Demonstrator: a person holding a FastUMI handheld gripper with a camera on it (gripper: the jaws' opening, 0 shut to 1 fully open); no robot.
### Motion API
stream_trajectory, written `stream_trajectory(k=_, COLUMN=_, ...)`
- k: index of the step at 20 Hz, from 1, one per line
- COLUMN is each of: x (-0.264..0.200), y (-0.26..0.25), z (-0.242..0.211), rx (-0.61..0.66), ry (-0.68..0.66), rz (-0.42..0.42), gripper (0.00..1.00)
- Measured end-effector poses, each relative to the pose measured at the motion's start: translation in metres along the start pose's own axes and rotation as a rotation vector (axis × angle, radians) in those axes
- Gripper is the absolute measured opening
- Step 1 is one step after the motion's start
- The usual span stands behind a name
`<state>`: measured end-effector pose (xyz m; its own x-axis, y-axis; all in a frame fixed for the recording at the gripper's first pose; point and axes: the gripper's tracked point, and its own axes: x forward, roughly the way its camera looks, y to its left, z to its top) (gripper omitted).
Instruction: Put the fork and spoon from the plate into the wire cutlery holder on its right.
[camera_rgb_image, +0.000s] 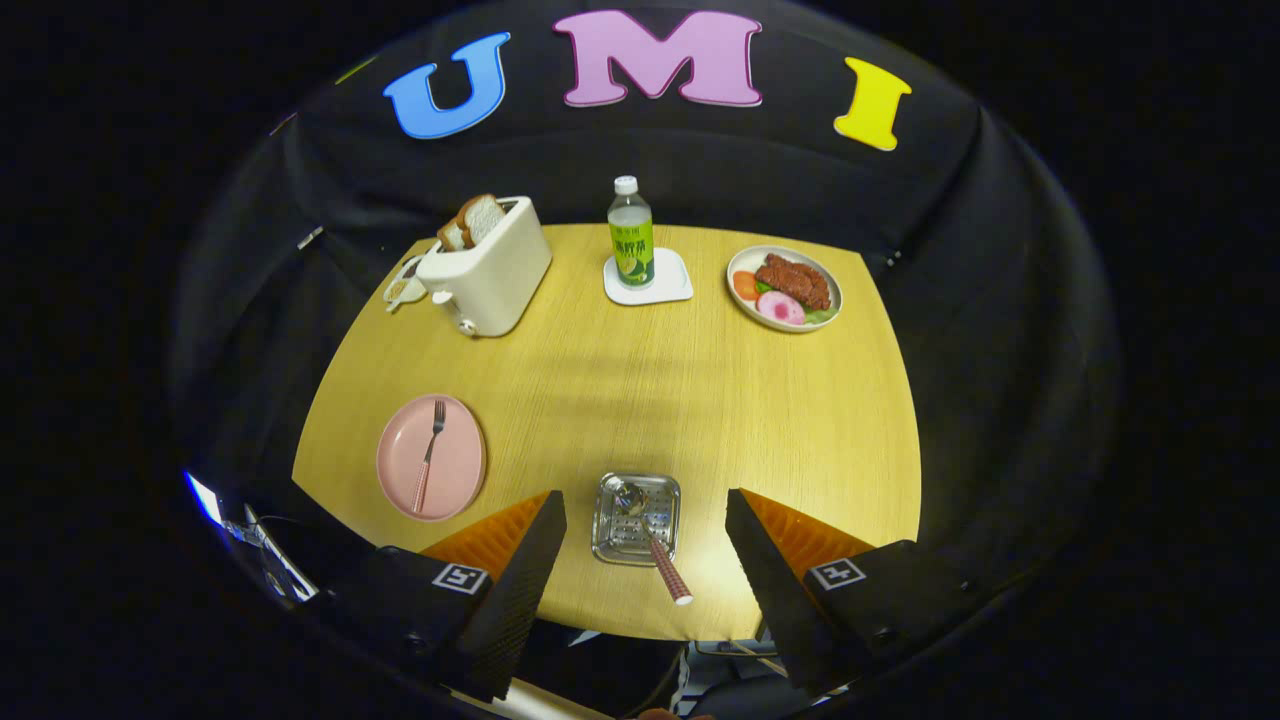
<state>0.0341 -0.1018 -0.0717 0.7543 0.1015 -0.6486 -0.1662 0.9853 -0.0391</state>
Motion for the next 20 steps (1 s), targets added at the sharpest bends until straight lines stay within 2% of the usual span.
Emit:
stream_trajectory(k=4, x=0.000, y=0.036, z=0.018, rx=0.028, ry=-0.137, rz=-0.017, gripper=1.00)
stream_trajectory(k=9, x=0.020, y=0.114, z=0.020, rx=0.004, ry=-0.184, rz=0.047, gripper=1.00)
stream_trajectory(k=16, x=0.083, y=0.219, z=-0.027, rx=-0.077, ry=-0.048, rz=0.159, gripper=1.00)
stream_trajectory(k=20, x=0.119, y=0.257, z=-0.066, rx=-0.111, ry=0.050, rz=0.169, gripper=1.00)
